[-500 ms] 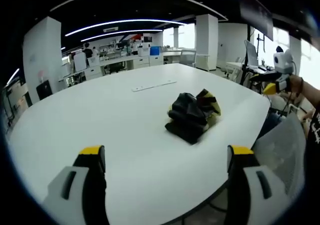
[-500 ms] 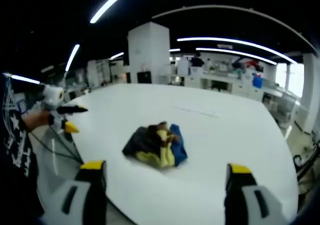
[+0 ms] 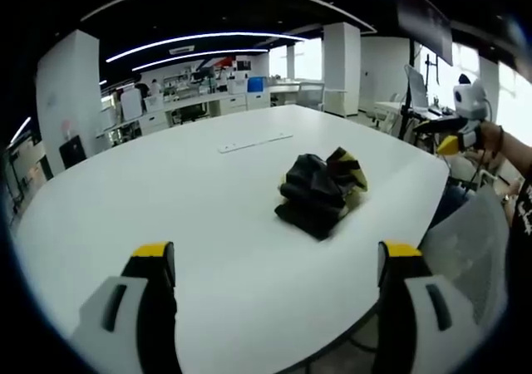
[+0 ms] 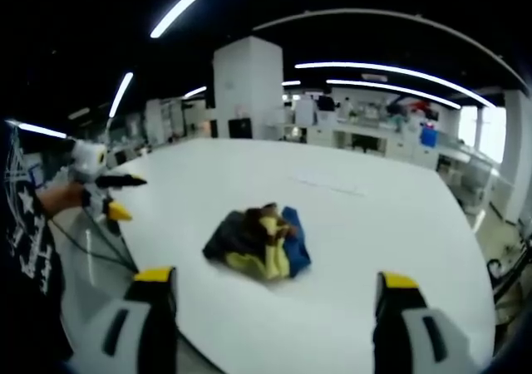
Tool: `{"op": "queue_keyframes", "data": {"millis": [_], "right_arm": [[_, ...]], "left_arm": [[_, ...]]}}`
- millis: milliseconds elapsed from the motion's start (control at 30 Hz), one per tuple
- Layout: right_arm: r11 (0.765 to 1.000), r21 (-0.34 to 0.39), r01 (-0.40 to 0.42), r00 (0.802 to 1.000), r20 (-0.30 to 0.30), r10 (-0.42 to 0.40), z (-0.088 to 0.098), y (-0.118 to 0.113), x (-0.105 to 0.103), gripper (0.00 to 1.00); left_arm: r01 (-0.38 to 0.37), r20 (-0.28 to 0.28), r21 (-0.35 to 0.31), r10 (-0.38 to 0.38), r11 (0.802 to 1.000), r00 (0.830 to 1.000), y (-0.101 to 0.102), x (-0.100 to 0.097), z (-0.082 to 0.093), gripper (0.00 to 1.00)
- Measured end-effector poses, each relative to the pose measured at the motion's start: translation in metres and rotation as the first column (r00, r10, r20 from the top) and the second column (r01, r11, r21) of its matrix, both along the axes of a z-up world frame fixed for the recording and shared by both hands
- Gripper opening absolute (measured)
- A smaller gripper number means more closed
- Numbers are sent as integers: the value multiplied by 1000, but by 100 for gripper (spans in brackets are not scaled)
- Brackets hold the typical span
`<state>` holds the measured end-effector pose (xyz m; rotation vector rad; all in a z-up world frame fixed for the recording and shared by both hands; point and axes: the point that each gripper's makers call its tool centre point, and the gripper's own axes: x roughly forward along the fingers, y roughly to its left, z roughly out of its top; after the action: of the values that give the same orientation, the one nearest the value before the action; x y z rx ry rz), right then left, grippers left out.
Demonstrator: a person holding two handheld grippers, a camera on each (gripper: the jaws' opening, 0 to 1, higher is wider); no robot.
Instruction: Fold the garment on the visible template until the final outline fits inside the template.
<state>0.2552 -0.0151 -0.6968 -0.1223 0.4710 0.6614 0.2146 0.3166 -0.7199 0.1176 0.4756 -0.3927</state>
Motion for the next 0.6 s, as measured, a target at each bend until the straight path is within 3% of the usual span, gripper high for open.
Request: {"op": "queue_keyframes", "data": {"millis": [233,600], "right_arm": [[1000,-3,-11,1000,-5,11,-4,4,1,99],[999,23,-37,999,1,37,-7,14,7,99]], "left_arm": [[0,-4,-18,0,1000,1000,1,1,-4,98],[76,18,0,-76,997,997,-13,13,-2,90]]}}
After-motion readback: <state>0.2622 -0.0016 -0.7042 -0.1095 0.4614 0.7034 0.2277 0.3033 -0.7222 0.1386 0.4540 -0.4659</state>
